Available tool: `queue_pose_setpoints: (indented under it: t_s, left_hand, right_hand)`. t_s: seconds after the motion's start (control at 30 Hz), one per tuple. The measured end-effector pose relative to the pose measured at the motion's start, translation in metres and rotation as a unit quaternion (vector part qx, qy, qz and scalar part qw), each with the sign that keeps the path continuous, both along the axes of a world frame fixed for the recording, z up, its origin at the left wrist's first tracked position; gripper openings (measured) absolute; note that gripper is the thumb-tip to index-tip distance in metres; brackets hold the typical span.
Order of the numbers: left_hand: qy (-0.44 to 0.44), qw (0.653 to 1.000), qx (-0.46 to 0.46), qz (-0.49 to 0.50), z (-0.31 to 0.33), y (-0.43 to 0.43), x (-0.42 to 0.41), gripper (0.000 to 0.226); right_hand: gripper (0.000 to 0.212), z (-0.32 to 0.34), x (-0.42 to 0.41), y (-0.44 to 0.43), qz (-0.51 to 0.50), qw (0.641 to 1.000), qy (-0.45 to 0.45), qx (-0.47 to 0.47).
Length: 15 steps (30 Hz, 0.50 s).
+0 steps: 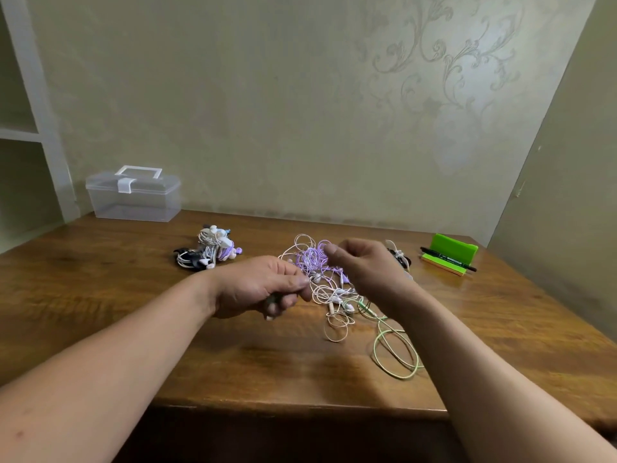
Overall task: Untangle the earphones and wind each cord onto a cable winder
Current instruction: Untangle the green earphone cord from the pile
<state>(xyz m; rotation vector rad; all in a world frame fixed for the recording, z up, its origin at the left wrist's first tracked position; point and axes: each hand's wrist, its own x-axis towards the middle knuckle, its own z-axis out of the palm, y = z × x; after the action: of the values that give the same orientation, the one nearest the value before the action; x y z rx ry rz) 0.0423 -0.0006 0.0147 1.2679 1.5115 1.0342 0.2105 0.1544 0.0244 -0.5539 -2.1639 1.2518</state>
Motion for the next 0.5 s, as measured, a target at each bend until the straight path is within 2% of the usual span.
queue_pose_setpoints:
  t_s: [0.07, 0.17, 0.27, 0.4, 0.5]
  left_hand:
    - [-0.023, 0.999, -0.01, -0.024, -0.004, -0.001, 0.001, 0.024]
    - [-0.066, 0.996, -0.018, -0.048, -0.004, -0.003, -0.001, 0.026]
    - [-0.105, 0.992, -0.021, -0.069, -0.002, -0.002, -0.004, 0.026]
    - [-0.096, 0.991, -0.014, -0.089, -0.005, 0.005, -0.005, 0.025]
    - [-0.136, 0.987, 0.027, -0.079, -0.008, 0.019, -0.006, 0.035]
  right_hand:
    - [0.029, 0.002, 0.003, 0.009, 0.002, 1.0, 0.01, -0.014]
    - [0.026, 0.001, 0.006, 0.024, 0.057, 0.998, -0.003, -0.04]
    - [0.011, -0.001, 0.004, 0.035, 0.096, 0.994, -0.01, -0.056]
    - [0.008, -0.003, -0.008, 0.046, 0.089, 0.995, 0.01, -0.052]
    - [0.012, -0.007, -0.023, 0.054, 0.061, 0.996, 0.031, -0.054]
